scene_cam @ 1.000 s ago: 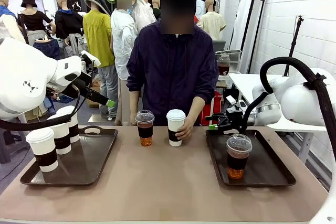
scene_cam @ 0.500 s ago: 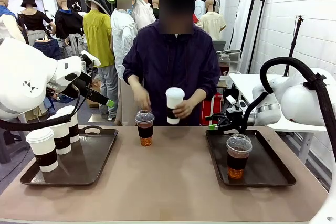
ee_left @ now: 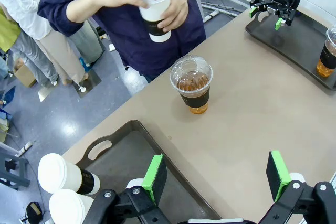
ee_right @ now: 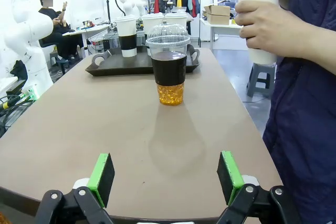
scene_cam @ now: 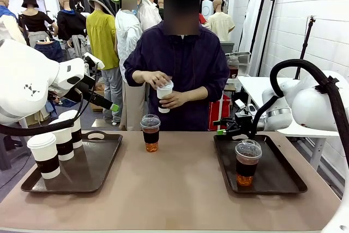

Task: Distribute the coffee onto the tray.
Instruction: Pick up another iced Americano from the middle of the table and place it on the right Handle tray.

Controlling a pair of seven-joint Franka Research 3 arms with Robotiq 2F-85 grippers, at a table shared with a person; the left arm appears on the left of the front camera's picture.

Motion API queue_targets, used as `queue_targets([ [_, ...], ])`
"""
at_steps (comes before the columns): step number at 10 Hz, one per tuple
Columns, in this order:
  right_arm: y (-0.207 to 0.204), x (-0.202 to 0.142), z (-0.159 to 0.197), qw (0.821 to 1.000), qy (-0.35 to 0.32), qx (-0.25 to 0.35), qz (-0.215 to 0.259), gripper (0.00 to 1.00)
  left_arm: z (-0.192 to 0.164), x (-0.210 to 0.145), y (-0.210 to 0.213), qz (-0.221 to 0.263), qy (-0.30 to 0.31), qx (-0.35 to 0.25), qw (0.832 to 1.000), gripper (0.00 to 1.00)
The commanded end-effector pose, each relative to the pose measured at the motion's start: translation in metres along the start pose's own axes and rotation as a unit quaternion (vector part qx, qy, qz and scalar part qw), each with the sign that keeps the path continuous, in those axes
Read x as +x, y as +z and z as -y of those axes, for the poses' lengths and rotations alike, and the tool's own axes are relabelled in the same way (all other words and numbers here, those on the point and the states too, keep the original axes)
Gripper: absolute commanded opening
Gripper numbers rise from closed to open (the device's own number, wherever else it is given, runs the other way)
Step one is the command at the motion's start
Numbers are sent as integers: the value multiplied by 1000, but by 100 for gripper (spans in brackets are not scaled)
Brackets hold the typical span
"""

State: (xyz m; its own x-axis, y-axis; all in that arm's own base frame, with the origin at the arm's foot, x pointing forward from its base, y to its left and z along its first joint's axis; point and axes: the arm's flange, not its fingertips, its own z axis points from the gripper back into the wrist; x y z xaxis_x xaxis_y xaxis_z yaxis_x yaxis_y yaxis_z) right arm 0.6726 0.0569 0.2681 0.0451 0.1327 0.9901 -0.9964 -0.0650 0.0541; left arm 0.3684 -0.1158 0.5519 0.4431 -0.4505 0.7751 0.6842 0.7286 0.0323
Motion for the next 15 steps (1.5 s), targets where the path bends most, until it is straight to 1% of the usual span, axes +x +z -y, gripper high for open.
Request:
queue_targets([
  [1,-1,0,1,1000,1,3,2,100,-1,0,0,0,1,-1,1000,100],
  [5,0,0,0,1000,0,0,0,100,-1,0,0,0,1,-1,1000,100],
  [12,-55,16,-15,999,-12,-19,26,100,-1,0,0,0,1,-1,1000,100],
  [15,-81,16,-15,999,-19,-21,15,100,-1,0,0,0,1,-1,1000,100],
])
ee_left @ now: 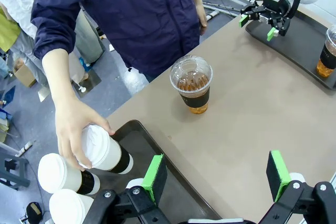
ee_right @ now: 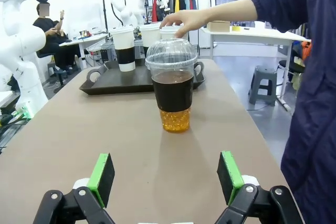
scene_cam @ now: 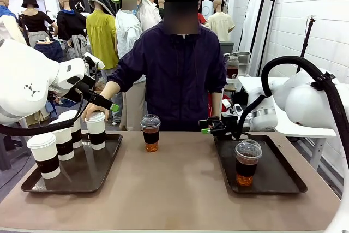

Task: Distribute the coffee onto the tray.
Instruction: Pick up another iced Americano from the middle of the table and place it on the right Handle tray.

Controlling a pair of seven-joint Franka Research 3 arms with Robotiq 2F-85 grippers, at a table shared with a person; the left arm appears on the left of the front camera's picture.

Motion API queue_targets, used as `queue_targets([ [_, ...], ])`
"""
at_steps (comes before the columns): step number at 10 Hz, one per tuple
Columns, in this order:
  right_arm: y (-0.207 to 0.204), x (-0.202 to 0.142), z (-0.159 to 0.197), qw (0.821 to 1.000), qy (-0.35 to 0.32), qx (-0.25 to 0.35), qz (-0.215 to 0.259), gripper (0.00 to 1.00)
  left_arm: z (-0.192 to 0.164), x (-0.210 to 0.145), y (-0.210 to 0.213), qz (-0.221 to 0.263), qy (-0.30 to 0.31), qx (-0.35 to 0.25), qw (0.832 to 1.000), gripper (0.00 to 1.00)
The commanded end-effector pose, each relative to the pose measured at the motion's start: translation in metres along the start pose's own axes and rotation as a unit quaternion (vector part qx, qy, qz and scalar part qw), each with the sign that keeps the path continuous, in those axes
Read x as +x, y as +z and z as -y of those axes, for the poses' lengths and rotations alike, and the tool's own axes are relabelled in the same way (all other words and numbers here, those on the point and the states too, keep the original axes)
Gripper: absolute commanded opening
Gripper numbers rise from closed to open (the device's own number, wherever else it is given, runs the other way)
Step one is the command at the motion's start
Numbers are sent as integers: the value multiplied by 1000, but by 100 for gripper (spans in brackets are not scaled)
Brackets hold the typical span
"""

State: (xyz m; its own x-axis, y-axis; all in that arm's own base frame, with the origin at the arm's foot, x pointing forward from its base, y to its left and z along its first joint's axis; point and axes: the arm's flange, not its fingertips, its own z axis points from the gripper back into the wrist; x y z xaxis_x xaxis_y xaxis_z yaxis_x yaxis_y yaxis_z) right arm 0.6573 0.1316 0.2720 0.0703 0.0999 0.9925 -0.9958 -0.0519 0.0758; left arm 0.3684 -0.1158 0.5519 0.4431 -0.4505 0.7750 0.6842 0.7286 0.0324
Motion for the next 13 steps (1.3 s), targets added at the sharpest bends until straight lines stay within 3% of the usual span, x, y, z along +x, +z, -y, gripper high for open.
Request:
queue_targets([
  [1,-13,3,-3,1000,-7,-17,-8,100,-1,0,0,0,1,-1,1000,100],
  [10,-14,-1,0,1000,0,-3,-14,100,-1,0,0,0,1,-1,1000,100],
  [13,-47,8,-5,999,-8,-36,-11,100,-1,0,0,0,1,-1,1000,100],
])
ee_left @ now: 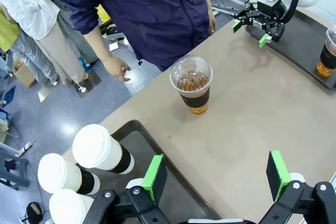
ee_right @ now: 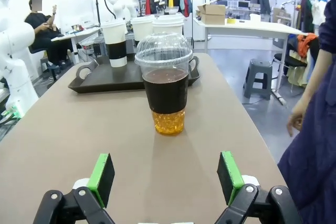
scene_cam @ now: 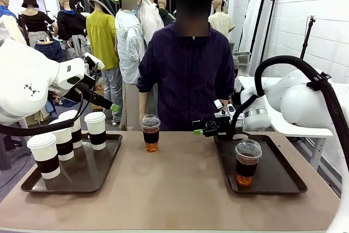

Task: Distribute the coffee onto the tray.
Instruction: Pick up another iced Americano from the middle of the table and place it on the right Handle tray.

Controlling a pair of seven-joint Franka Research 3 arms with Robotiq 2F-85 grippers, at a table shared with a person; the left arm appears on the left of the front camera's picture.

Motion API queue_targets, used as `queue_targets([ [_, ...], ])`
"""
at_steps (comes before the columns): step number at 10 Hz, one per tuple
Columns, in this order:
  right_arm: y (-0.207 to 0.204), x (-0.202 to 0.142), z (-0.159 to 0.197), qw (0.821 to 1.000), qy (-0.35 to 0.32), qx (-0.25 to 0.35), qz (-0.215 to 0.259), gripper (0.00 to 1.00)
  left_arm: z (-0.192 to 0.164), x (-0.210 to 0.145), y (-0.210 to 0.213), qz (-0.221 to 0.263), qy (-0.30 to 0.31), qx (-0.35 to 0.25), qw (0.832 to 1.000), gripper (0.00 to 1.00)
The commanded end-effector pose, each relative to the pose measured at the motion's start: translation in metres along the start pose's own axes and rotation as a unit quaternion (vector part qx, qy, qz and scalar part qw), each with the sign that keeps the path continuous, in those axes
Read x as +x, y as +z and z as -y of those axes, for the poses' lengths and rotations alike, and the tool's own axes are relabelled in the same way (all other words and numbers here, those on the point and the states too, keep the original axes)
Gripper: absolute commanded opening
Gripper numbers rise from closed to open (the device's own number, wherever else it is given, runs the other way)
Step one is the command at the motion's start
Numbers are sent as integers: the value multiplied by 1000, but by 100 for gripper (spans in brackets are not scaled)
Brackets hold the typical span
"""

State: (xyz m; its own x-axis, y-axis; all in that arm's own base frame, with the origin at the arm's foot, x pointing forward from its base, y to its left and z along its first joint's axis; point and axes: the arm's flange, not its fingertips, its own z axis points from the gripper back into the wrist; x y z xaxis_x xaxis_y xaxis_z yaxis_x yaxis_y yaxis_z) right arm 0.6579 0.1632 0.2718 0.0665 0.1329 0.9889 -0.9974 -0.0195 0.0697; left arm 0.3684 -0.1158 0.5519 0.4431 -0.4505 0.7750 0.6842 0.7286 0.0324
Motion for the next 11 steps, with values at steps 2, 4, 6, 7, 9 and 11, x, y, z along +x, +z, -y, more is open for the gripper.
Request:
queue_targets([
  [2,-28,6,-5,1000,-15,-23,11,100,-1,0,0,0,1,-1,1000,100],
  [4,-41,5,1,999,-19,-29,22,100,-1,0,0,0,1,-1,1000,100],
  [6,-59,4,6,999,-13,-18,27,100,-1,0,0,0,1,-1,1000,100],
  [7,-70,2,10,999,-13,-13,26,100,-1,0,0,0,1,-1,1000,100],
  [9,-87,-1,17,1000,-13,0,22,100,-1,0,0,0,1,-1,1000,100],
  [11,-103,-1,23,1000,-11,7,26,100,-1,0,0,0,1,-1,1000,100],
])
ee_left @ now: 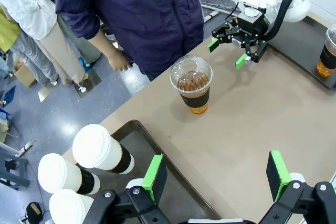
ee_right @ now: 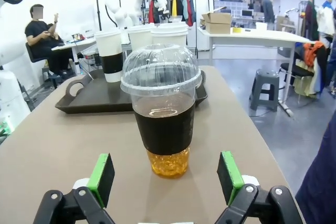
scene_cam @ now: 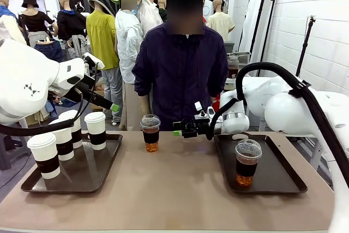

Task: Distribute the coffee onto the tray.
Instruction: Pick up another iced Americano from the middle of the table and place it on the right Handle tray.

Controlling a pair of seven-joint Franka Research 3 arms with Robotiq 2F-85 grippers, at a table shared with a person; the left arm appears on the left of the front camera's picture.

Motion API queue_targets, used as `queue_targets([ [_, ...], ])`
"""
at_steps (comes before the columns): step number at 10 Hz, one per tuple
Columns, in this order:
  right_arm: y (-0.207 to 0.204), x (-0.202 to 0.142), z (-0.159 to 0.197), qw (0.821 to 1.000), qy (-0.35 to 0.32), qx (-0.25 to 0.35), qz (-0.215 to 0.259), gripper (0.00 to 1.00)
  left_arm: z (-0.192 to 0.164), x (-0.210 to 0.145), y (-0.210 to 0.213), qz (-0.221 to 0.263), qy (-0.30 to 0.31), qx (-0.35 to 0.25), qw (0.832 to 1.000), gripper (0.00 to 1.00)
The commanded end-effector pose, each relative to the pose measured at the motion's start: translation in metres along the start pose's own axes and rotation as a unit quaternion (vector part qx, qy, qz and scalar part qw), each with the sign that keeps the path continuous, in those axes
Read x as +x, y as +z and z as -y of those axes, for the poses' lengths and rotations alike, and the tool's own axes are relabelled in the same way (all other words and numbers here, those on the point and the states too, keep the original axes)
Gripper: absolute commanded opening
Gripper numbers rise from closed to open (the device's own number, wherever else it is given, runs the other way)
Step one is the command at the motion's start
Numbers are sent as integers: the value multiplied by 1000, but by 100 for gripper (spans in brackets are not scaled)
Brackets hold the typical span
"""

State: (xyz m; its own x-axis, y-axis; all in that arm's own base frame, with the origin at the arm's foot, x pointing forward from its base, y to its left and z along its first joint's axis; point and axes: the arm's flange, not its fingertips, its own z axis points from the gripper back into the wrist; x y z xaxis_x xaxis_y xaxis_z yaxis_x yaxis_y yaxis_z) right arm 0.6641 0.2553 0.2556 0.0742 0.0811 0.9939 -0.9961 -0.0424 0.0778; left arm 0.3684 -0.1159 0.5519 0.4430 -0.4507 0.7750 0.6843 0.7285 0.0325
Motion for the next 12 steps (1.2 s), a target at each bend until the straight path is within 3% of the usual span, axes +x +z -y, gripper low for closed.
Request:
queue_targets([
  [1,-14,2,15,1000,-9,-2,2,100,-1,0,0,0,1,-1,1000,100],
  [3,-15,3,12,1000,-10,-3,-15,100,-1,0,0,0,1,-1,1000,100],
  [8,-10,0,5,1000,1,1,0,100,-1,0,0,0,1,-1,1000,100],
  [12,-39,-5,11,1000,-3,12,3,100,-1,0,0,0,1,-1,1000,100],
])
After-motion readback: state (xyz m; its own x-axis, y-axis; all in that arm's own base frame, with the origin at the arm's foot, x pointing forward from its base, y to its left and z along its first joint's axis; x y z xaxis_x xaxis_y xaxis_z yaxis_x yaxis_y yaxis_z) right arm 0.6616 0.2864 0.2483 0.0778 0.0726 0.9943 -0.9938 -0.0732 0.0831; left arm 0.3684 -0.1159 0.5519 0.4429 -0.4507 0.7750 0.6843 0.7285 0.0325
